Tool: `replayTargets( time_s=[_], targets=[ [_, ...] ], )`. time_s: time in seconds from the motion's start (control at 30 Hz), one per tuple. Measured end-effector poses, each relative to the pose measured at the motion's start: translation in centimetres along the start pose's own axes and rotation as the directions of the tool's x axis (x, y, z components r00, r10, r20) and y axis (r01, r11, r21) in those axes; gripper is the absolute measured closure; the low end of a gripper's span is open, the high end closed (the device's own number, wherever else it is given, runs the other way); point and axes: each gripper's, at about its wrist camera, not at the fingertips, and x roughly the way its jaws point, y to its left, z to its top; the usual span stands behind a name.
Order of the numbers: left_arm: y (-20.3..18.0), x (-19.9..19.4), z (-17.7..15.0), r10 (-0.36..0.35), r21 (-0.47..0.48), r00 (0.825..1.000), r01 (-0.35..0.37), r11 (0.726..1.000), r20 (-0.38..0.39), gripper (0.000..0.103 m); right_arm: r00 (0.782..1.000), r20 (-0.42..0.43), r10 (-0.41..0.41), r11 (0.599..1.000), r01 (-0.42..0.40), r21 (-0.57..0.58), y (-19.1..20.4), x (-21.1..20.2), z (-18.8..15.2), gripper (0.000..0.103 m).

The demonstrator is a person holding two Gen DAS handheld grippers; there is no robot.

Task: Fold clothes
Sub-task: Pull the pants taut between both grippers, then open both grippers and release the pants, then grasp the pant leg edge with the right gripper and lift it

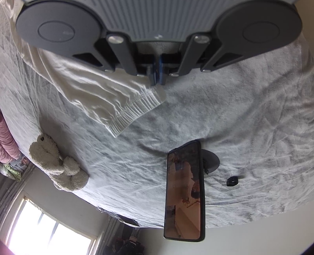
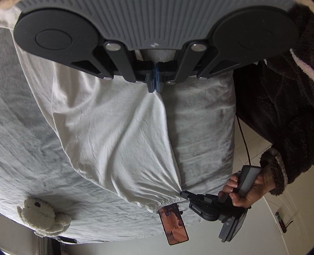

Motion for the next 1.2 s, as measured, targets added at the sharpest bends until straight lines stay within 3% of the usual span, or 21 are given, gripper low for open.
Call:
replayTargets(
  time_s=[0.1,0.13,0.17,0.23,0.3,0.53,0.7,0.8,1.0,1.1,1.2],
  targets=[
    [-0.7,-0.4,0.0,0.002,0.049,1.0,-0.002,0.999,0.001,0.097,1.0,0.0,0.004,1.0,-0.004,0.027,-0.1,0.3,0.0,0.096],
    [-0.9,-0.6,0.0,0.003,0.065,1.0,-0.003,0.998,0.001,0.089,1.0,0.008,0.009,1.0,-0.009,0.029,0.0,0.0,0.1,0.089],
    [-1.2,-0.7,0.0,0.003,0.081,1.0,-0.003,0.997,0.001,0.074,1.0,0.015,0.008,1.0,-0.008,0.028,0.0,-0.3,0.2,0.088],
    [-1.8,-1.5,0.0,-0.007,0.106,1.0,0.005,0.994,0.026,0.059,1.0,0.028,0.0,1.0,-0.001,0.03,0.2,-0.9,0.2,0.077],
    [-2.4,-2.1,0.1,-0.011,0.13,0.999,0.005,0.992,0.044,0.056,0.999,0.043,-0.014,0.999,0.012,0.05,0.1,-1.5,0.0,0.068],
    [-5.0,-2.4,-0.7,-0.08,0.204,0.996,0.072,0.976,0.03,0.052,0.991,0.092,-0.101,0.987,0.088,0.134,-0.9,-4.9,-1.1,0.068],
    [-8.6,-2.6,-2.1,-0.17,0.308,0.985,0.167,0.937,-0.017,0.052,0.972,0.119,-0.202,0.962,0.174,0.213,-2.7,-8.0,-2.4,0.068],
    [-11.1,-2.7,-3.3,-0.242,0.362,0.968,0.249,0.898,-0.066,0.052,0.955,0.135,-0.265,0.934,0.219,0.282,-4.4,-9.8,-3.3,0.068],
    [-16.5,-2.7,-6.4,-0.364,0.446,0.914,0.405,0.799,-0.177,0.052,0.917,0.142,-0.372,0.863,0.285,0.417,-7.8,-12.1,-5.1,0.068],
    [-19.0,-2.8,-8.1,-0.415,0.474,0.878,0.477,0.74,-0.236,0.052,0.905,0.112,-0.411,0.837,0.326,0.439,-9.5,-12.2,-5.4,0.068],
    [-21.3,-3.0,-9.8,-0.47,0.488,0.829,0.558,0.671,-0.303,0.052,0.904,0.071,-0.422,0.81,0.341,0.477,-10.9,-12.2,-5.7,0.068]
  ],
)
